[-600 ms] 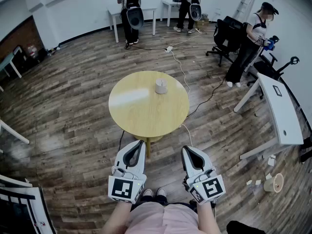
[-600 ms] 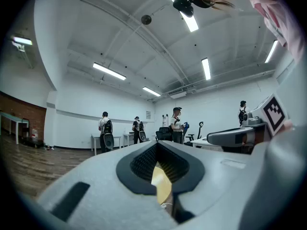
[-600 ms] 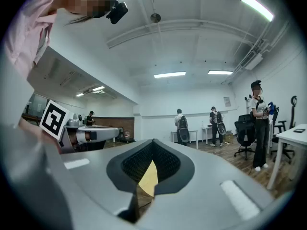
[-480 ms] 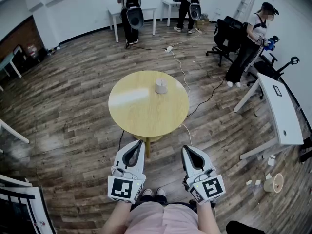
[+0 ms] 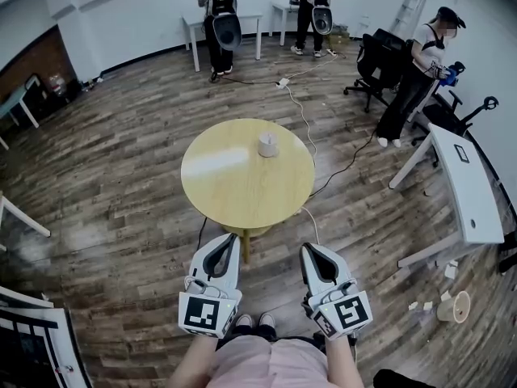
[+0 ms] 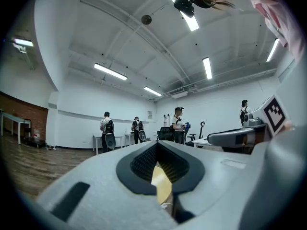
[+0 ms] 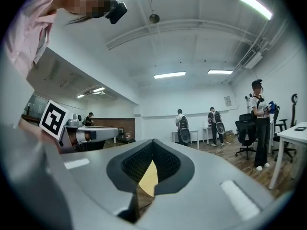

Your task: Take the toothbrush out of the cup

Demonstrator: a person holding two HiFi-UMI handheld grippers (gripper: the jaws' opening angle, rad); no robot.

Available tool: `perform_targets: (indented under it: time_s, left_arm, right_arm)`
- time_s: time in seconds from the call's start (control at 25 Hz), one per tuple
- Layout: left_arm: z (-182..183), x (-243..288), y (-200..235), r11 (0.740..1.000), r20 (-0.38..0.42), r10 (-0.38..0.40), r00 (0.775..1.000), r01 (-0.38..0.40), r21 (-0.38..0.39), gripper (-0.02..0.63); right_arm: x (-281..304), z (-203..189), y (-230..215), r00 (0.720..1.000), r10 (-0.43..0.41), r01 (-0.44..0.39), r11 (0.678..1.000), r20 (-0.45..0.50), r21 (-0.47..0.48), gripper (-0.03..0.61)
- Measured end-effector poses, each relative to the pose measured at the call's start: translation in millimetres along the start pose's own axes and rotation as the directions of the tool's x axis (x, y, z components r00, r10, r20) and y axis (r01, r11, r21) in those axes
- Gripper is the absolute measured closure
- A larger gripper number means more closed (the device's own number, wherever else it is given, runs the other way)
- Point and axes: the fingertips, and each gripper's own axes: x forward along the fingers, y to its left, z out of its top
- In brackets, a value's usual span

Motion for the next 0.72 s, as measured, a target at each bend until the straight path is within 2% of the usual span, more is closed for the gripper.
perform_targets:
  time_s: [0.28, 0.4, 0.56, 0.72]
  left_arm:
    - [10.6, 9.8, -9.9, 1.0, 0.055, 0.004, 0.999, -0.003, -0.011, 0.617]
    - [13.5, 17.6, -16.0, 1.0, 0.08, 0.009, 0.997, -0.007, -0.014, 0.617]
    - [-4.3, 22.0, -20.6, 1.0, 0.03, 0.012, 0.999, -0.011, -0.009, 0.617]
    - [-17.5, 32.1, -15.5, 1.0, -0.006, 0.007, 1.0, -0.007, -0.019, 0.617]
  right_arm:
    - [3.7, 0.6, -13.4, 1.0, -0.002, 0.001, 0.999, 0.02, 0.043, 0.572]
    - [6.7, -3.5, -26.9, 1.0, -0.019, 0.019, 0.999, 0.0, 0.036, 0.572]
    - [12.7, -14.0, -47.7, 0.996, -0.078, 0.08, 0.996, -0.049, 0.026, 0.572]
    - [27.4, -20.9, -55.7, 0.993, -0.093, 0.096, 0.995, -0.073, 0.027, 0.572]
